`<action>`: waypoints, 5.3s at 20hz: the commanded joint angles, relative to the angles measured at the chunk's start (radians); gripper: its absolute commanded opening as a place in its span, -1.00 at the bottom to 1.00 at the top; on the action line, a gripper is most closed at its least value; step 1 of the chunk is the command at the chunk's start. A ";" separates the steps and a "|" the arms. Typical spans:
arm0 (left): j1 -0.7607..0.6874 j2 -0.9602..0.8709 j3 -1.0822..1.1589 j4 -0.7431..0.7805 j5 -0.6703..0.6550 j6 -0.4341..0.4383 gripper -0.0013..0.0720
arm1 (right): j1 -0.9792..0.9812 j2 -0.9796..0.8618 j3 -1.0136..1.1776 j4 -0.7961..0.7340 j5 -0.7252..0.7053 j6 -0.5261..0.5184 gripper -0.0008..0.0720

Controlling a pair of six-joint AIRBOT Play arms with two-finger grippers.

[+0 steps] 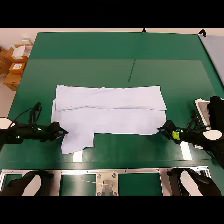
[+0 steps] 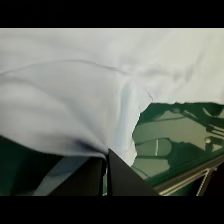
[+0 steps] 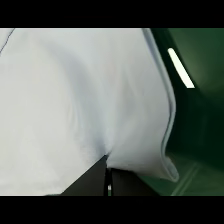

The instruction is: Fold the shirts.

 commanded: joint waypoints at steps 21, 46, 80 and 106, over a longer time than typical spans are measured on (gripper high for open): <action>0.000 -0.415 0.629 -0.040 0.031 -0.009 -0.90 | 0.115 -0.556 0.826 -0.199 0.066 0.100 -0.94; -0.090 -0.715 0.984 -0.149 -0.066 0.057 -0.90 | 0.013 -1.196 1.247 -0.077 0.513 -0.273 -0.15; -0.606 -0.971 1.359 0.384 -0.161 -0.237 -0.90 | 0.155 -0.670 1.410 0.200 0.809 -0.127 -0.93; -0.165 -0.602 1.284 0.708 -0.321 -0.119 -0.90 | 0.360 -1.010 1.316 0.005 0.380 -0.074 0.52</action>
